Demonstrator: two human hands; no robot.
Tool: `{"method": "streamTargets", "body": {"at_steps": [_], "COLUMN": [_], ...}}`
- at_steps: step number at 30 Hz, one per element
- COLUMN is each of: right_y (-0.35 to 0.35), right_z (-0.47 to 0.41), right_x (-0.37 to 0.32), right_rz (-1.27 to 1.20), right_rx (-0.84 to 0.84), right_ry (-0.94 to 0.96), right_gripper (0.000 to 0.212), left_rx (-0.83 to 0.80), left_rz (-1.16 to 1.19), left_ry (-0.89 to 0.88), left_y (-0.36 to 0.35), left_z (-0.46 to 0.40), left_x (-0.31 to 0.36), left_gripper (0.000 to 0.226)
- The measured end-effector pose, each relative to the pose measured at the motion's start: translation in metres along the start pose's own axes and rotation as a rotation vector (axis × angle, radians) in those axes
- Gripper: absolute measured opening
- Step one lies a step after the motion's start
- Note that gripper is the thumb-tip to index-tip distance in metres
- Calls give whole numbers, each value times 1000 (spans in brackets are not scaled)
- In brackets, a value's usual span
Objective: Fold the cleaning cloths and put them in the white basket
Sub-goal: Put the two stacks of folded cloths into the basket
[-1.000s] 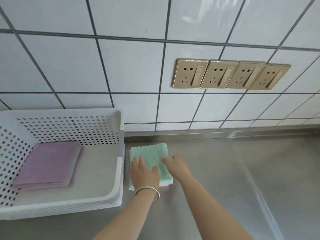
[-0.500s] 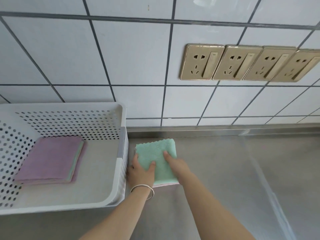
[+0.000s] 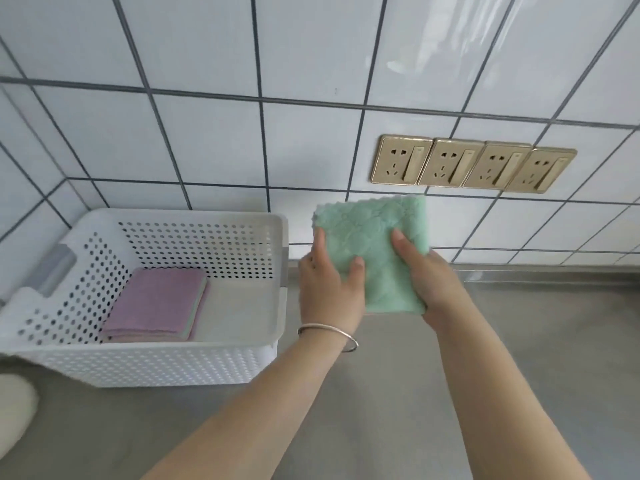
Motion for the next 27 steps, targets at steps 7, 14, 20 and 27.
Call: {"method": "streamTargets", "body": {"at_steps": [7, 14, 20, 27], "right_y": [-118, -228, -225, -220], "right_z": [8, -62, -110, -136], "right_x": [-59, 16, 77, 118], "right_rz": [-140, -323, -249, -66], "right_rx": [-212, -326, -177, 38], "right_ry": [109, -380, -667, -736], "right_gripper": [37, 24, 13, 13], "left_rx": [132, -126, -423, -651], "left_rz": [-89, -258, -359, -459], "left_ry": [-176, 245, 375, 457], "left_y": [165, 249, 228, 184], "left_z": [1, -41, -85, -112], "left_x": [21, -77, -144, -194], "left_gripper": [59, 57, 63, 66]}}
Point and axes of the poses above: each hand's wrist, its own z-axis away from the middle knuckle, its own y-axis out of the back of the hand, x = y × z, the point moved 2 cm from there along -z, towards the middle knuckle, and after that the axes turned 9 degrees about -x, right-handed, at the moved point
